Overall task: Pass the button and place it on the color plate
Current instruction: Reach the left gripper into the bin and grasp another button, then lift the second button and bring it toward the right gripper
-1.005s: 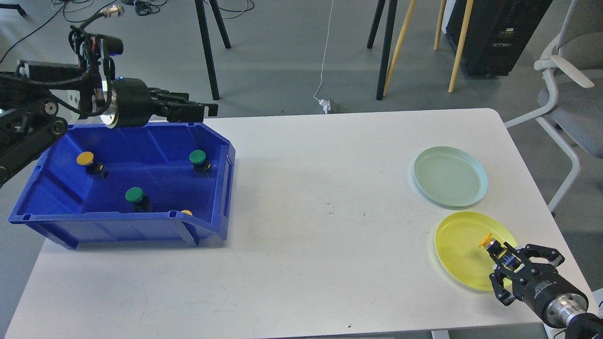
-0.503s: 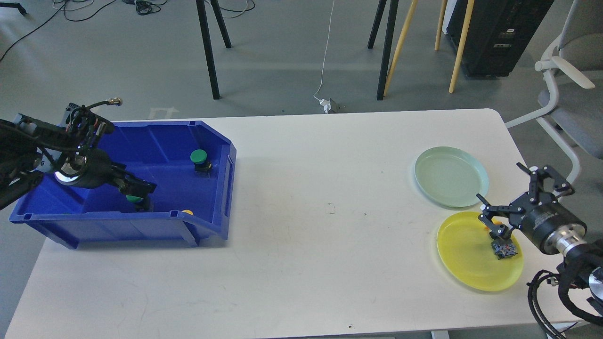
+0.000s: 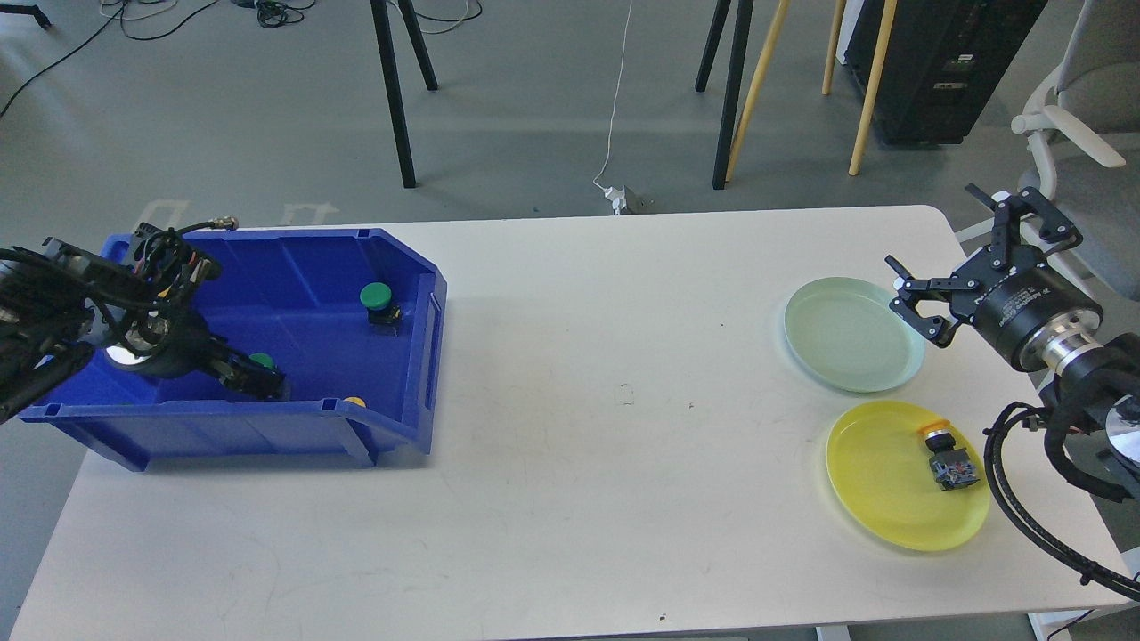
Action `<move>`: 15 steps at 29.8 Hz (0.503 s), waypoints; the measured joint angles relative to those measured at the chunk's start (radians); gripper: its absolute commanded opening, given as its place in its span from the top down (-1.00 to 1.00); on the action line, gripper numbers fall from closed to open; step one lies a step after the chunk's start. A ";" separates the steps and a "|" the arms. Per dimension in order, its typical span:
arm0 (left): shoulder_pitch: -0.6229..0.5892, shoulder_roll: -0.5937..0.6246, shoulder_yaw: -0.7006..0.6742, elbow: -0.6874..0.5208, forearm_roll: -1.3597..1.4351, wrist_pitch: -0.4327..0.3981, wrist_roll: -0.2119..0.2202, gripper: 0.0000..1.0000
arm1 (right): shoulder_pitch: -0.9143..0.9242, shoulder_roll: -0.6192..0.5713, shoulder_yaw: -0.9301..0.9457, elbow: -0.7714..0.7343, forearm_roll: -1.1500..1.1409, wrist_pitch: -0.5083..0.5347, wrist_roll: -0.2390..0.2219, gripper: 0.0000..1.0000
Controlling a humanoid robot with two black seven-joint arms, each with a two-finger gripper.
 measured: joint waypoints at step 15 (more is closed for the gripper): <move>0.018 -0.042 0.001 0.056 0.001 0.000 0.000 -0.16 | -0.025 -0.001 0.003 -0.001 0.000 0.003 0.000 -0.99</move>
